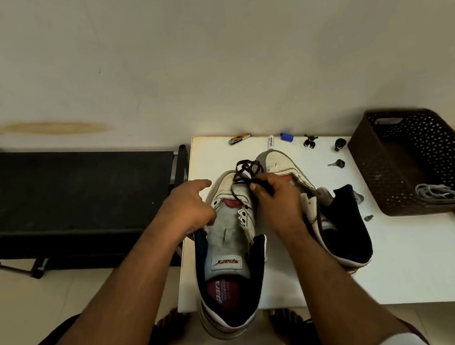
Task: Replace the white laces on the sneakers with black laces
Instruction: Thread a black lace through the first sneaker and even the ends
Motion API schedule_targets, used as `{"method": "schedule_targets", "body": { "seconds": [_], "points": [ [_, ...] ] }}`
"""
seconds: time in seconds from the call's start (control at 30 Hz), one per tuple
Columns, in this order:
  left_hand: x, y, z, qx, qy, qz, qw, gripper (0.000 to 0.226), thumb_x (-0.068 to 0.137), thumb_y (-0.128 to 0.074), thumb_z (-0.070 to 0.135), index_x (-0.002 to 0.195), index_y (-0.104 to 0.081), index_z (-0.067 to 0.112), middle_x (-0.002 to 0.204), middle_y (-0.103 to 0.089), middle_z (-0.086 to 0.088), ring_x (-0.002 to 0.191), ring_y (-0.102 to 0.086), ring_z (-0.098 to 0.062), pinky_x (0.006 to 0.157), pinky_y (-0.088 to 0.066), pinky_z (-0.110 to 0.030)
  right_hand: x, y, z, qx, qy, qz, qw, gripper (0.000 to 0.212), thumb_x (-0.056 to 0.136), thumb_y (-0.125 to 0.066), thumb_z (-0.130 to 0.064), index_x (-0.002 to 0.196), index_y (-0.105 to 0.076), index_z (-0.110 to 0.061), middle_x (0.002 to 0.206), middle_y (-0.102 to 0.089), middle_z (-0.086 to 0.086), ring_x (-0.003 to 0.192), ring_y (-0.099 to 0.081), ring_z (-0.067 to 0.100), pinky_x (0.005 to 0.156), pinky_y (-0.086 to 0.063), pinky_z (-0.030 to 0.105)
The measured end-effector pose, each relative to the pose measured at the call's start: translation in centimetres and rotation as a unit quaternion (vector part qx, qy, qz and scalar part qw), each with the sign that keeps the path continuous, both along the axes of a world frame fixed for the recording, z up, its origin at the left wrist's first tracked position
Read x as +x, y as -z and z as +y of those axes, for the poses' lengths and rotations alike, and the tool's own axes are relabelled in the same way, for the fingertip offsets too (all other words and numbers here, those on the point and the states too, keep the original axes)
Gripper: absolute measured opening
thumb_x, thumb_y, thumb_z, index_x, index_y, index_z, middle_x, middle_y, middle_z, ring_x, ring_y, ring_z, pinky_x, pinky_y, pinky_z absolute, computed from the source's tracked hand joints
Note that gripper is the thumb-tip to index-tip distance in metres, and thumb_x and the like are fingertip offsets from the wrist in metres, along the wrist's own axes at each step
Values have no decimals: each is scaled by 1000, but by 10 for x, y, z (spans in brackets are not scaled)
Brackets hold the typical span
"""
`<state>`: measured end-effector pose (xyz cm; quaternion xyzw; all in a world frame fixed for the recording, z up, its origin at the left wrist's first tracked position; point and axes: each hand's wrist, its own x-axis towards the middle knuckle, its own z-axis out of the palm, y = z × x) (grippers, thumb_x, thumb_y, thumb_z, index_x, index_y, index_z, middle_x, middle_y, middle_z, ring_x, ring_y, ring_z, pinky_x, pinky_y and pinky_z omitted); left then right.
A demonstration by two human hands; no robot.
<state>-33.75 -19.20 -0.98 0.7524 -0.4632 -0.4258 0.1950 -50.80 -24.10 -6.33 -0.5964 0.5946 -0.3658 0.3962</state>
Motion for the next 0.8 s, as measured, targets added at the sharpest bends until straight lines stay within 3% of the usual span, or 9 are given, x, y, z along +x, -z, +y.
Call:
{"method": "schedule_targets", "body": {
  "seconds": [0.1,0.17,0.33,0.43,0.5,0.57,0.63,0.7,0.8],
  "points": [
    [0,-1,0,-6,2,-10,1000,83,72,-72,-2,144,-42,30,128,-54,-6,106,-56,-20,84,-56,-36,-17,-1,-20,-13,2,54,998,23,87,-67,-8,110,-70,-7,104,-71,6,95,-64,13,78,-43,3],
    [0,-3,0,-6,5,-12,1000,84,73,-72,-1,145,-40,31,134,-51,-7,110,-56,-22,83,-57,-36,-26,-4,-25,-18,16,60,998,22,87,-68,-10,109,-71,-8,102,-71,5,95,-66,15,73,-40,-1],
    [-2,-6,-3,-29,38,-8,999,86,78,-73,11,149,-30,36,147,-41,-4,120,-54,-25,80,-57,-33,-13,-47,-15,-3,-61,-47,997,18,84,-72,-13,101,-74,-17,87,-74,-3,74,-70,9,70,-53,15],
    [-2,-11,-5,-106,35,95,989,87,75,-81,30,146,-32,42,150,-38,4,124,-53,-21,98,-50,-41,-5,-78,-6,14,-156,-85,984,14,83,-71,-11,94,-74,-19,75,-74,-4,59,-69,12,58,-55,21],
    [-5,-14,-6,-166,34,157,973,66,76,-80,28,135,-52,36,134,-57,7,104,-66,-12,94,-52,-36,-3,-89,-3,10,-197,-79,977,9,83,-71,-14,90,-76,-18,70,-72,-4,49,-60,3,51,-47,16],
    [-6,-17,-7,-223,12,161,961,26,83,-74,20,109,-72,23,99,-72,8,83,-68,0,79,-52,-24,-3,-93,-3,-11,-207,-71,976,7,83,-71,-18,78,-75,-20,66,-67,-8,49,-52,0,51,-41,14],
    [-1,-22,-10,-252,-39,149,955,8,88,-68,17,91,-74,21,80,-73,8,69,-64,2,67,-47,-18,-7,-94,-7,-35,-149,-90,984,12,82,-71,-18,70,-73,-17,58,-60,-13,49,-47,0,51,-37,14],
    [14,-25,-13,-267,-151,190,933,11,91,-63,14,87,-71,21,76,-71,5,64,-60,-5,64,-48,-21,-15,-94,-12,-52,-62,-111,991,18,83,-71,-19,75,-73,-3,53,-58,-14,47,-43,3,49,-38,15],
    [52,-32,-14,-242,-421,330,809,13,95,-56,17,85,-64,20,71,-61,4,59,-56,-9,62,-52,-30,-27,-101,-15,-42,72,-268,960,18,86,-69,-24,74,-74,-13,64,-66,-5,57,-52,9,56,-45,20]
  ]
}}
